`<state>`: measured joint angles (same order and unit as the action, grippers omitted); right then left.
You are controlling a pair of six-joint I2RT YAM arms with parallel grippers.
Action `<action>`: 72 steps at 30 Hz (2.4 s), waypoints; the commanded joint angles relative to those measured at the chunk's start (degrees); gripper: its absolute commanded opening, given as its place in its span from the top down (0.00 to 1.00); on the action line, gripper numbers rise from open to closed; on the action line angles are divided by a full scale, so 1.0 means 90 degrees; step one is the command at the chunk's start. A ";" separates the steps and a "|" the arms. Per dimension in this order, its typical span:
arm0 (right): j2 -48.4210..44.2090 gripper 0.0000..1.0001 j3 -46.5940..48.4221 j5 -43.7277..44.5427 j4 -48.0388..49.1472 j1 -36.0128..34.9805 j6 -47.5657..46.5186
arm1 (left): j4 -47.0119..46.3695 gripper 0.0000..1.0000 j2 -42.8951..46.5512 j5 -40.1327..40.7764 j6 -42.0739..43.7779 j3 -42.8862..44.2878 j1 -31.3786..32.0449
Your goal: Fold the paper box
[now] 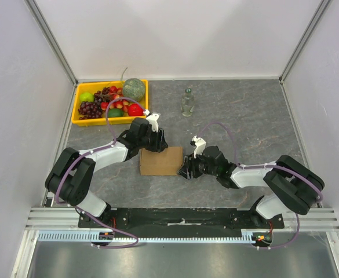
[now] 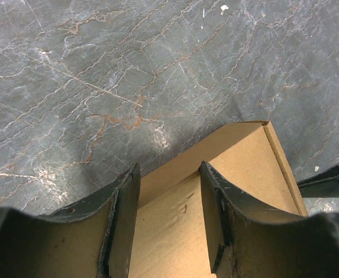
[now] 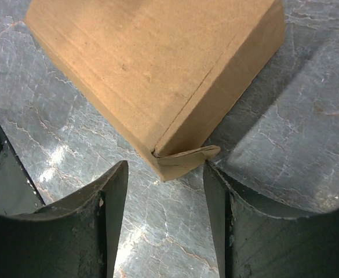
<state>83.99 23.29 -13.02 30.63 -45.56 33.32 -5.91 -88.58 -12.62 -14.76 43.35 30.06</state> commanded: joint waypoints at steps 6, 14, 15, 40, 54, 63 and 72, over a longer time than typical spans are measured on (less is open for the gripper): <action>0.0365 0.38 -0.0117 -0.0350 0.1097 -0.0055 0.0467 | 0.0462 0.48 -0.0227 -0.0082 -0.0078 -0.0032 0.0048; 0.0561 0.43 -0.0166 -0.0702 0.1499 -0.0055 0.1063 | 0.0432 0.48 -0.0236 -0.0121 -0.0098 -0.0051 0.0048; 0.0571 0.44 -0.0175 -0.0683 0.1499 -0.0055 0.1131 | 0.0432 0.48 -0.0236 -0.0111 -0.0098 -0.0051 0.0048; 0.0824 0.70 -0.0088 -0.1219 0.1693 0.0091 0.2732 | 0.0335 0.48 -0.0266 -0.0150 -0.0117 -0.0178 0.0058; 0.1762 0.75 -0.0615 -0.1894 0.4349 0.0404 0.4393 | 0.0325 0.48 -0.0256 -0.0140 -0.0127 -0.0198 0.0058; 0.1518 0.76 -0.0635 -0.1942 0.4536 0.0424 0.4676 | 0.0315 0.48 -0.0275 -0.0150 -0.0137 -0.0208 0.0058; 0.1615 0.76 -0.0634 -0.1972 0.4536 0.0453 0.4677 | 0.0315 0.48 -0.0266 -0.0131 -0.0127 -0.0208 0.0058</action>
<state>98.78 17.21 -31.77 67.11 -42.13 75.05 -5.80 -90.08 -12.51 -14.94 42.72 30.09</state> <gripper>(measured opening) 0.240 0.520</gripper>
